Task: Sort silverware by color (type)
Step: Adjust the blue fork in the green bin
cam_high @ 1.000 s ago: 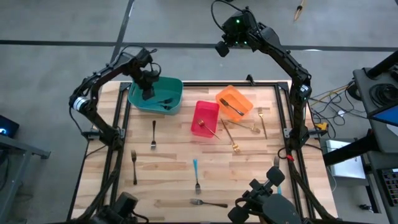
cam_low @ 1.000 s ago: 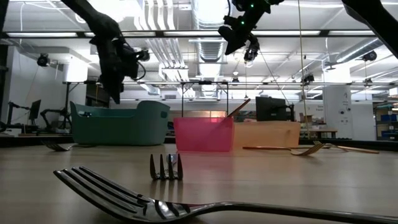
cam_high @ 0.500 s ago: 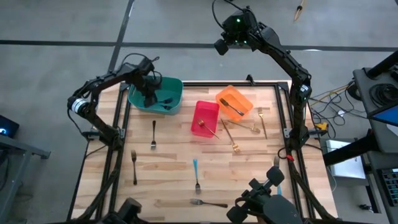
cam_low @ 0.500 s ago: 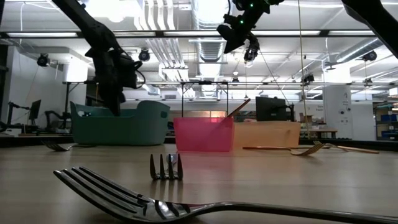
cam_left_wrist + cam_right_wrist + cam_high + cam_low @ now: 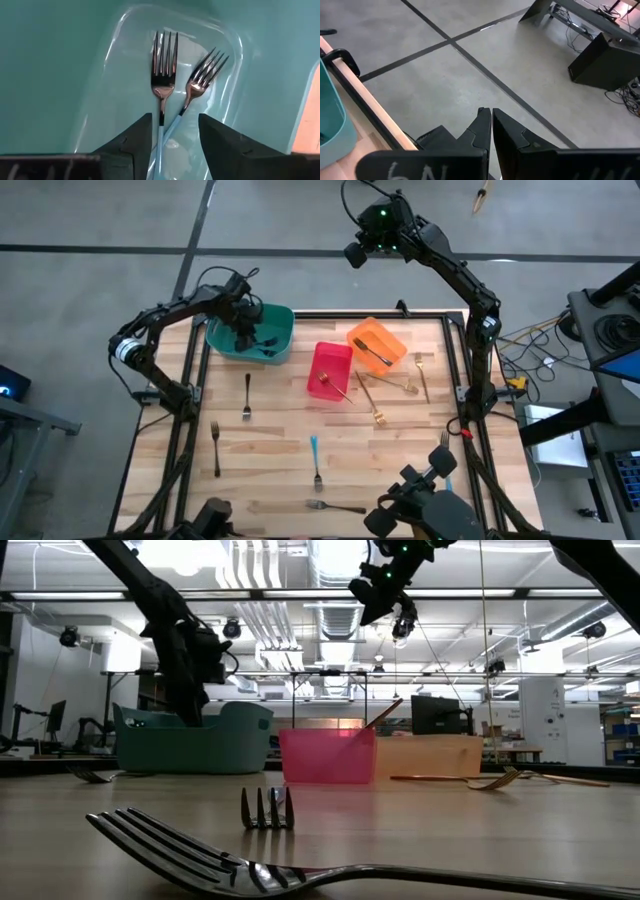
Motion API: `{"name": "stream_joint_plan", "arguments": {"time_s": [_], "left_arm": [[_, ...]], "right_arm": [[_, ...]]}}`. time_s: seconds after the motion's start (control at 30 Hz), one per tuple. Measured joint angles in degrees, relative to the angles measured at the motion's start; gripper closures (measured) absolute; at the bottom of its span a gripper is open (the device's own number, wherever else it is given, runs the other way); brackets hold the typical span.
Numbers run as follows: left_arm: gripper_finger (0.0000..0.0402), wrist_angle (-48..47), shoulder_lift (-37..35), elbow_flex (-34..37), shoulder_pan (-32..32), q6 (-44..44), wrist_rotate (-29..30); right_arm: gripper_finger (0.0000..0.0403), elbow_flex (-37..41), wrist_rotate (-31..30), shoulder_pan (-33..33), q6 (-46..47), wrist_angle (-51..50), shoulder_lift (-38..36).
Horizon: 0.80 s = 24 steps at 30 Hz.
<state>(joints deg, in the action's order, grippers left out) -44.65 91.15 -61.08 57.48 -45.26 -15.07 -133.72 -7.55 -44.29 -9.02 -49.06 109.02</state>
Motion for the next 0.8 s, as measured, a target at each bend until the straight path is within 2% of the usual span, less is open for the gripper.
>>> {"name": "stream_joint_plan", "arguments": {"time_s": [0.37,0.6,0.8], "left_arm": [[0.0265,3.91,0.04,3.98,-2.21,5.16,1.04],[0.0265,8.34,0.08,4.29,-2.09,6.81,1.22],[0.0265,8.86,2.99,4.20,-1.93,7.03,2.57]], "right_arm": [[0.0394,0.03,-0.08,-0.26,-0.02,0.00,3.35],[0.0394,0.03,-6.10,-0.26,-2.13,0.11,3.60],[0.0394,0.03,-6.56,-0.37,-3.61,0.11,3.60]]}}
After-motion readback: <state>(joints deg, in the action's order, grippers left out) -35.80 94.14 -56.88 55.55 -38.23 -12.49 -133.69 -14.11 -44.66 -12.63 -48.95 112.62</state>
